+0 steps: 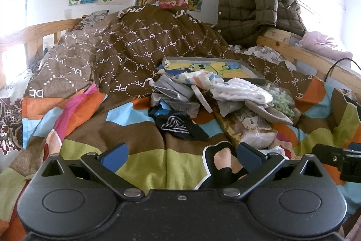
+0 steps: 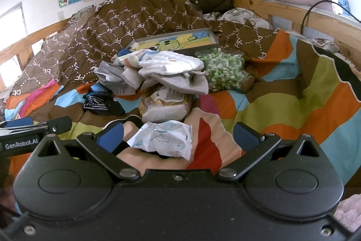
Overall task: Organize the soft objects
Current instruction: 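Lower the left gripper onto the black striped sock and close it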
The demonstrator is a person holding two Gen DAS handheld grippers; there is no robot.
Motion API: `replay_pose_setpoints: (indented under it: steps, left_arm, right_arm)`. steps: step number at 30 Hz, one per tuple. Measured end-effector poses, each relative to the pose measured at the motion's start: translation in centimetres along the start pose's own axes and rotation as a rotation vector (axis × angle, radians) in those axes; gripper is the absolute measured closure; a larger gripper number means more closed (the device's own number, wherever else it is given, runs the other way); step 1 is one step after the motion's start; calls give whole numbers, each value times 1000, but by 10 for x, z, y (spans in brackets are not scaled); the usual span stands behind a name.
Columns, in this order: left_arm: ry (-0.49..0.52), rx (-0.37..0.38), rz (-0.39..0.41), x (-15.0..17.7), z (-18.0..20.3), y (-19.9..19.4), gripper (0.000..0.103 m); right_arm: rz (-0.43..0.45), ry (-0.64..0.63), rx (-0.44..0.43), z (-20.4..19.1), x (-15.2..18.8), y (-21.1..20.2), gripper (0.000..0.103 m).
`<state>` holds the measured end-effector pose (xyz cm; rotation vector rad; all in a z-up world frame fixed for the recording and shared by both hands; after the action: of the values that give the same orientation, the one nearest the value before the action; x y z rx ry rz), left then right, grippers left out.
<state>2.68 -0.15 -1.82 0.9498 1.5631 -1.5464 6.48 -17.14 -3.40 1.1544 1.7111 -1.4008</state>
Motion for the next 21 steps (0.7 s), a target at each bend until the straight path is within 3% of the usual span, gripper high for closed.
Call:
replay_pose_setpoints:
  steps: [3,12,21]
  left_arm:
    - [10,4,2,-1,1,6,1]
    - [82,116,-46,-15,1,36,1]
    - [128,124,-98,-27,-17,82,2]
  right_arm:
    - [-14,9,33,1,6,6,0]
    - [-72,-6,-75,-2,-5,24,0]
    - [-138,-304,-199,-28,-7,64,0]
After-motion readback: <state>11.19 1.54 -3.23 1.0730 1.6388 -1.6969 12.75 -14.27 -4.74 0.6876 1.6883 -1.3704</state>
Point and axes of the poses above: each gripper's, at about its wrist camera, not at the fingertips, and y roughly the way its jaws point, z to its right, x to its underside, the point moved 3 cm from there along y, roughly the way its jaws point, and after that the axes turned 8 degrees about y, right-handed, at the moved point
